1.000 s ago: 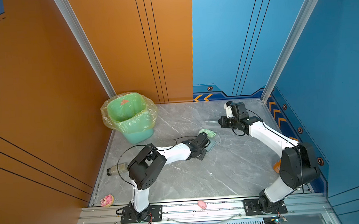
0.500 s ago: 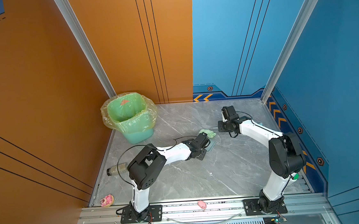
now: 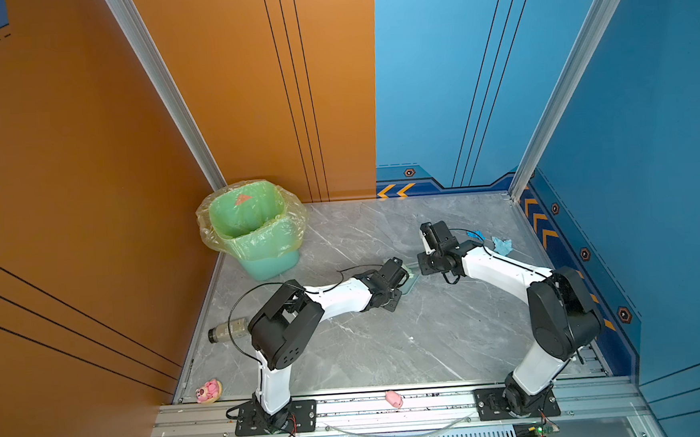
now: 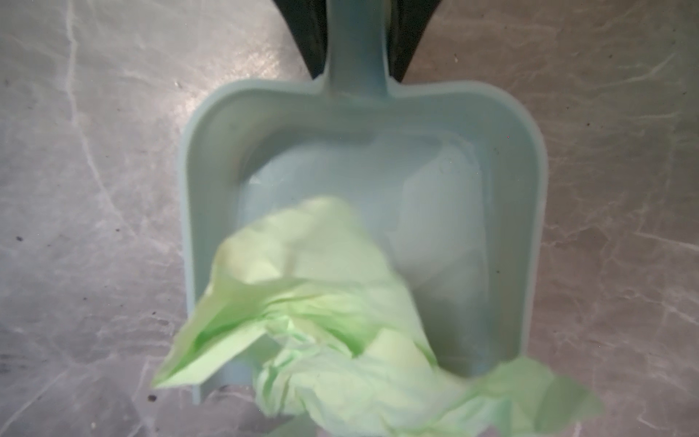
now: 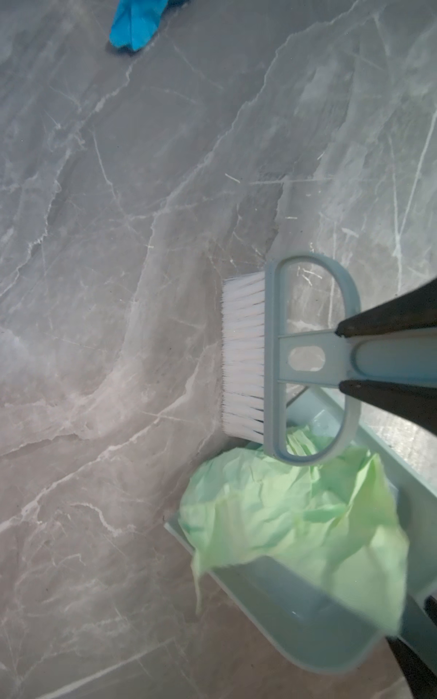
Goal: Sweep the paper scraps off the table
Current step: 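Push the light green scrap fully into the dustpan with the right gripper's brush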
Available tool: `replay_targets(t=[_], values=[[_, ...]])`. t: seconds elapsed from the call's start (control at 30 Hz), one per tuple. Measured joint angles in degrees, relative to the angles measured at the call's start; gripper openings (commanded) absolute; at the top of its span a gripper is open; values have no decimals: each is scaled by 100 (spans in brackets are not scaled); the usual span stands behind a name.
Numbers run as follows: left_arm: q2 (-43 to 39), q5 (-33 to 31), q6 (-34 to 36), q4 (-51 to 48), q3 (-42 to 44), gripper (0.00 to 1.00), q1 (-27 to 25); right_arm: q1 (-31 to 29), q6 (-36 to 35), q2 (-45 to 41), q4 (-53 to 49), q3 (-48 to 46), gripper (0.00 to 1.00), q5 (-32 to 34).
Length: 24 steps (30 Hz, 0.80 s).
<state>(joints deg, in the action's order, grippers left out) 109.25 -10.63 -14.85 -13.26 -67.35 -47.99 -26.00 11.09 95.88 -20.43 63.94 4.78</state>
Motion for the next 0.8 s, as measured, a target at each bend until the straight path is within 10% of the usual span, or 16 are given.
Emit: replay_targets(t=[0.8], values=[[-221, 17, -197, 776, 579, 0, 120, -146, -339, -1023, -247, -251, 0, -59]])
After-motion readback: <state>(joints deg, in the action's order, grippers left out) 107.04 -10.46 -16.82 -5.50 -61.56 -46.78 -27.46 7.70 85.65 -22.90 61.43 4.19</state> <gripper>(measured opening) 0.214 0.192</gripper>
